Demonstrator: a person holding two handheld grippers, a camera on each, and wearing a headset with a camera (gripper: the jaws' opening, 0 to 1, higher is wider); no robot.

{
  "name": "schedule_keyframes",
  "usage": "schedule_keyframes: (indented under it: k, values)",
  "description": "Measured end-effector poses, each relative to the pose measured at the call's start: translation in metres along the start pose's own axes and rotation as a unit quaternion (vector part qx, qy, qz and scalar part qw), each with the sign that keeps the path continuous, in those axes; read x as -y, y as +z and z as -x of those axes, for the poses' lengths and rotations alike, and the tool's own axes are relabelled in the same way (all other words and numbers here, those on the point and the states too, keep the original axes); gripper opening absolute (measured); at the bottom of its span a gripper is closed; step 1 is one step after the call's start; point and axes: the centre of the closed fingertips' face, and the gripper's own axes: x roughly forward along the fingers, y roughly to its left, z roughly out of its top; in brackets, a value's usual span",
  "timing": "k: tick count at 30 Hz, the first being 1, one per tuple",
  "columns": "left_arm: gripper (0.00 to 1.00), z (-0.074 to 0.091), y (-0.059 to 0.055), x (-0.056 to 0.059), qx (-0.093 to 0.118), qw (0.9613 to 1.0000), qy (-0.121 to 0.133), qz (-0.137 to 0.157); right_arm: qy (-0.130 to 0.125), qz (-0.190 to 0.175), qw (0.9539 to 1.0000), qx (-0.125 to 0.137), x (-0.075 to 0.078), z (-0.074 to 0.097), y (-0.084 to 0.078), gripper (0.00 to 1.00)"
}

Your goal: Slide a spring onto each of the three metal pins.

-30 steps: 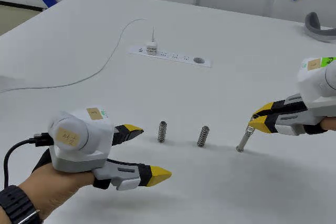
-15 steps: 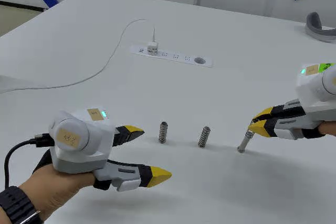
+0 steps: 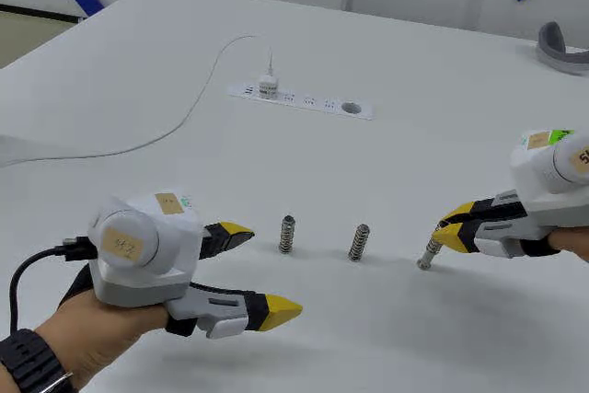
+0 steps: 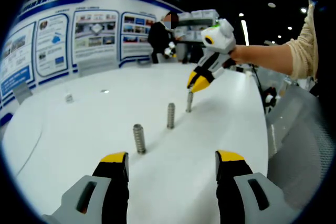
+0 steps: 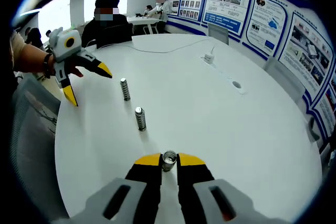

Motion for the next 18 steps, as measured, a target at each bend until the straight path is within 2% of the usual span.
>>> schedule_keyframes:
  k: [18]
  values:
    - [0.68, -0.001, 0.001, 0.000, 0.000, 1.0000, 0.001, 0.000, -0.006, -0.019, 0.9998, 0.002, -0.001, -0.012, -0.011, 0.12]
